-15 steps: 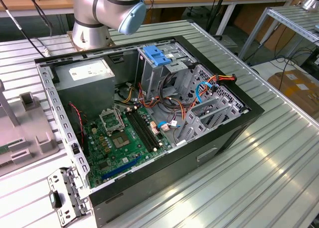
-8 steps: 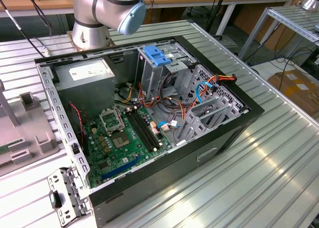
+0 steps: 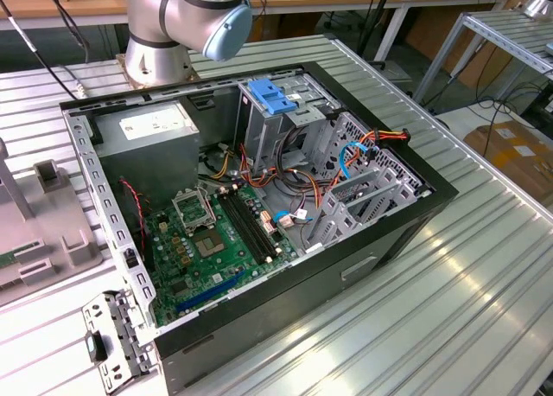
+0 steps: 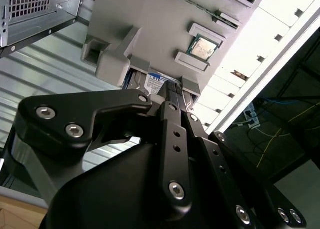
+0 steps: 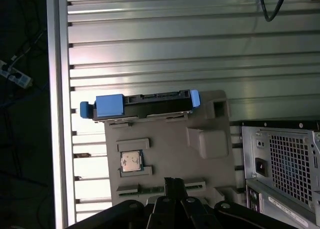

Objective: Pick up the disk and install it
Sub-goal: 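Reach for the disk, then pick up the disk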

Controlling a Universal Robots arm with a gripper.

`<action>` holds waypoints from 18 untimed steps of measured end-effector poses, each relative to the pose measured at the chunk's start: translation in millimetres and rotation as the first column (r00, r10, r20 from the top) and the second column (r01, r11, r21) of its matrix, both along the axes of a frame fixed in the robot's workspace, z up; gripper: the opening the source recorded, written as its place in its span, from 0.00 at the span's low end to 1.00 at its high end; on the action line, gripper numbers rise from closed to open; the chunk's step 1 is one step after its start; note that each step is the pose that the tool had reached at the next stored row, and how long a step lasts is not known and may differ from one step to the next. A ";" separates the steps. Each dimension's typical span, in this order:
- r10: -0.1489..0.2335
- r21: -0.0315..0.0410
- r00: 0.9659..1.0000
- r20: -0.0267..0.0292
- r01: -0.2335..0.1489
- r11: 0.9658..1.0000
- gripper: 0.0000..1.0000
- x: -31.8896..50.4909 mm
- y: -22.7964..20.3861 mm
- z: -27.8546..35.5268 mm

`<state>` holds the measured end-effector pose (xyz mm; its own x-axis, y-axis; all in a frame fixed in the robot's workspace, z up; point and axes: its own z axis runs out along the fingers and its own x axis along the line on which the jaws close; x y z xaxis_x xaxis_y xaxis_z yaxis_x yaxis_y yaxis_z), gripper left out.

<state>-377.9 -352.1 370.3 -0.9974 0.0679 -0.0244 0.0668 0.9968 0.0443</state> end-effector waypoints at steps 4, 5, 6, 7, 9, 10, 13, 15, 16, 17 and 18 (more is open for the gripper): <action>0.000 0.000 1.000 0.000 0.000 1.000 0.11 -0.1 0.0 0.0; 0.000 0.000 1.000 0.000 0.000 1.000 0.11 -0.1 0.0 0.0; 0.000 0.000 1.000 0.000 0.000 1.000 0.11 -0.1 0.0 0.0; 0.000 0.000 1.000 0.000 0.000 1.000 0.11 -0.1 0.0 0.0; 0.000 0.000 1.000 0.000 0.000 1.000 0.11 -0.1 0.0 0.0; 0.001 0.000 1.000 0.000 -0.001 1.000 0.11 -0.1 0.0 0.0; 0.010 0.000 1.000 0.000 -0.010 1.000 0.11 -0.1 0.0 0.0; 0.019 0.000 1.000 0.000 -0.019 1.000 0.11 -0.1 0.0 0.0; 0.026 0.000 1.000 0.000 -0.026 1.000 0.11 -0.1 0.0 0.0; 0.032 0.000 0.999 0.000 -0.032 0.999 0.11 -0.1 0.0 0.0; 0.040 0.000 0.999 0.000 -0.040 0.999 0.11 -0.1 0.0 0.0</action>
<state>-378.0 -352.1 370.3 -0.9993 0.0283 -0.0244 0.0272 0.9986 0.0443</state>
